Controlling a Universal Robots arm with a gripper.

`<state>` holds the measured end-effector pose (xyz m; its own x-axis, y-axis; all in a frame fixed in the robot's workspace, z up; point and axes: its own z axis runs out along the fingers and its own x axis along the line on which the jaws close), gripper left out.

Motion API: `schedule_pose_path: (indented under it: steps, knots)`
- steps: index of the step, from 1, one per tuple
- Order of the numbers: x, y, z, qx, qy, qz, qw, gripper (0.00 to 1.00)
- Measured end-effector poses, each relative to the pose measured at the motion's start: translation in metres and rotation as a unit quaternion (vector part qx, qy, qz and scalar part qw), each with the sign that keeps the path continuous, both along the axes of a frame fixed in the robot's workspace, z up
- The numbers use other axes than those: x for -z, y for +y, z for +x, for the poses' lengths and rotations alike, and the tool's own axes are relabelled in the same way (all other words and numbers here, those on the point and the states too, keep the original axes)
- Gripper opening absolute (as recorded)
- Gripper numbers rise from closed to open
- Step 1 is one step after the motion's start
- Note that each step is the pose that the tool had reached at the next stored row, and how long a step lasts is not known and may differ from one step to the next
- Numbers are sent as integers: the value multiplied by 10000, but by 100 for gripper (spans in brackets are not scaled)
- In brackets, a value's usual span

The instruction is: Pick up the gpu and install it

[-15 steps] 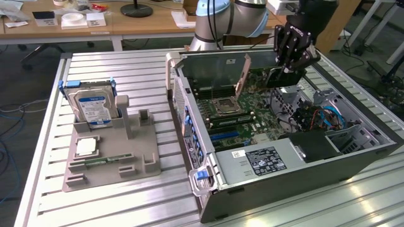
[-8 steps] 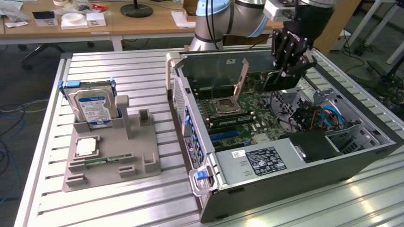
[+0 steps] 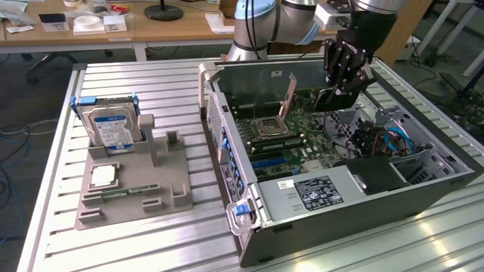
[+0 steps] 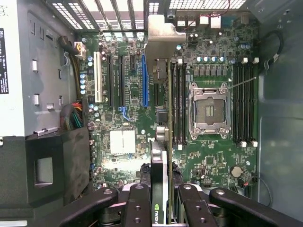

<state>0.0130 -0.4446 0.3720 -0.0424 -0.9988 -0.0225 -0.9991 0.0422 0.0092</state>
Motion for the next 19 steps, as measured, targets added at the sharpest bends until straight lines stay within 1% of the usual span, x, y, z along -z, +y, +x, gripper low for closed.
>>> schedule_pose_path:
  steps: [7,16,19]
  knots:
    - [4,0,0,0,0,1,10000,27]
    - [103,0,0,0,0,1,10000,27]
    - [113,0,0,0,0,-1,10000,27]
